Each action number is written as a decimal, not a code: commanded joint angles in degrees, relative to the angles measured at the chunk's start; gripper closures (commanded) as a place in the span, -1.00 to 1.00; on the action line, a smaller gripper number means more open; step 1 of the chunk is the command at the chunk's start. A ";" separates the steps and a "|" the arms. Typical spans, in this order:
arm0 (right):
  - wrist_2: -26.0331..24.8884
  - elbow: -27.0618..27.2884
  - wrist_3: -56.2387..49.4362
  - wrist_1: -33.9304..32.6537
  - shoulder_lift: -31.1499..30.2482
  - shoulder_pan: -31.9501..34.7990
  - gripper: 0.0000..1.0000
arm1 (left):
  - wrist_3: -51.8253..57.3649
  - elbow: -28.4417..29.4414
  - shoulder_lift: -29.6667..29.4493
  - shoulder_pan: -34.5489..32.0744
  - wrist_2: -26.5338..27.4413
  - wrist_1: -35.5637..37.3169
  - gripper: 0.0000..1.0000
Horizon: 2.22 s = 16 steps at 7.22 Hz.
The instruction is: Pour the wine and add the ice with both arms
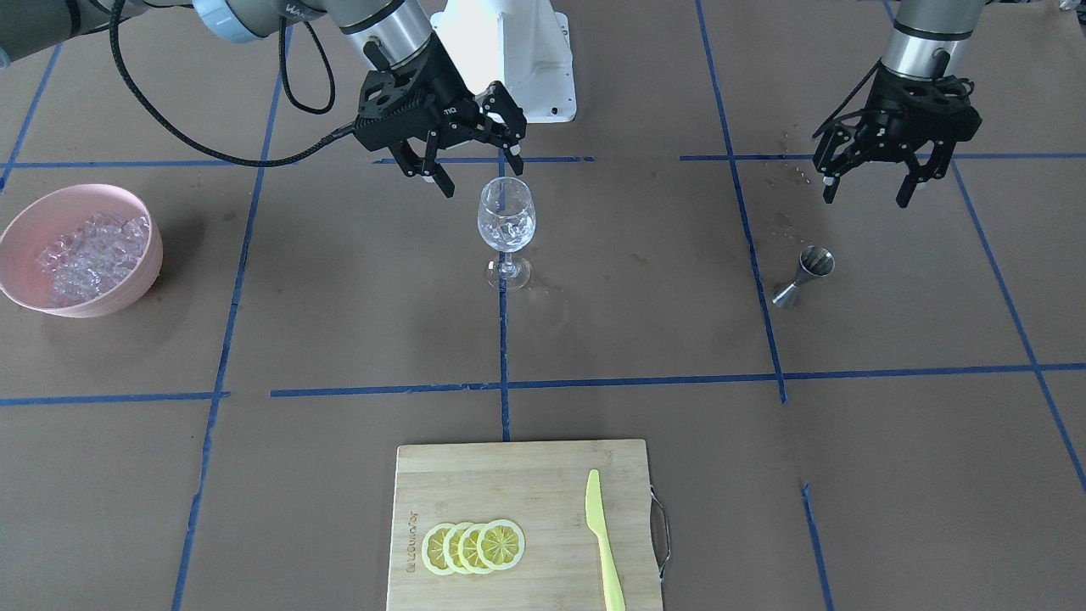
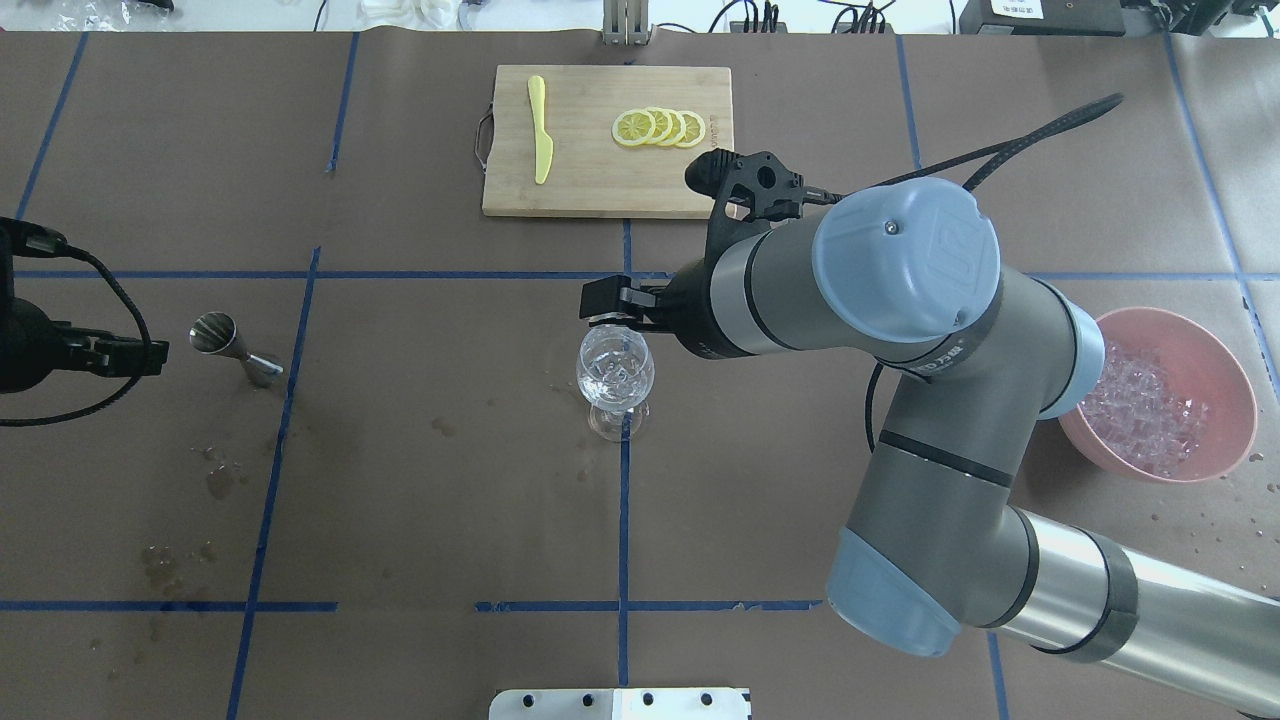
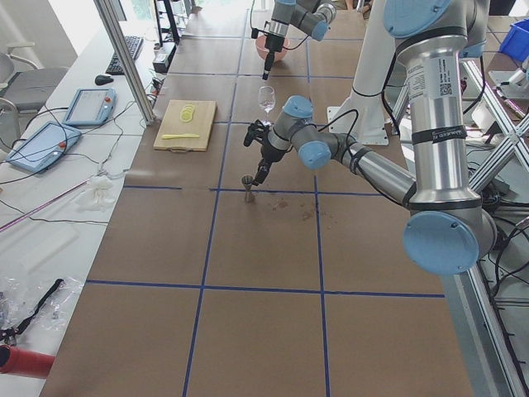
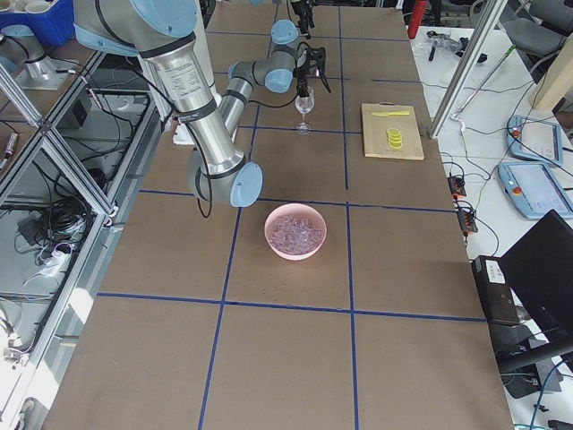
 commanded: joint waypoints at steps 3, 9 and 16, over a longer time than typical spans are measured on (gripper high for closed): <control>3.09 1.83 -21.82 -19.90 -1.04 9.35 -1.00 | 18.23 5.72 -3.09 -20.68 -21.64 0.35 -1.00; 26.80 -10.02 -68.07 -25.93 -14.03 38.35 -1.00 | 42.74 17.83 -16.63 -35.89 -25.47 28.01 -1.00; 28.75 -23.49 -88.61 -18.08 -23.09 55.88 -1.00 | 53.25 31.31 -12.96 -43.83 -33.73 28.38 -1.00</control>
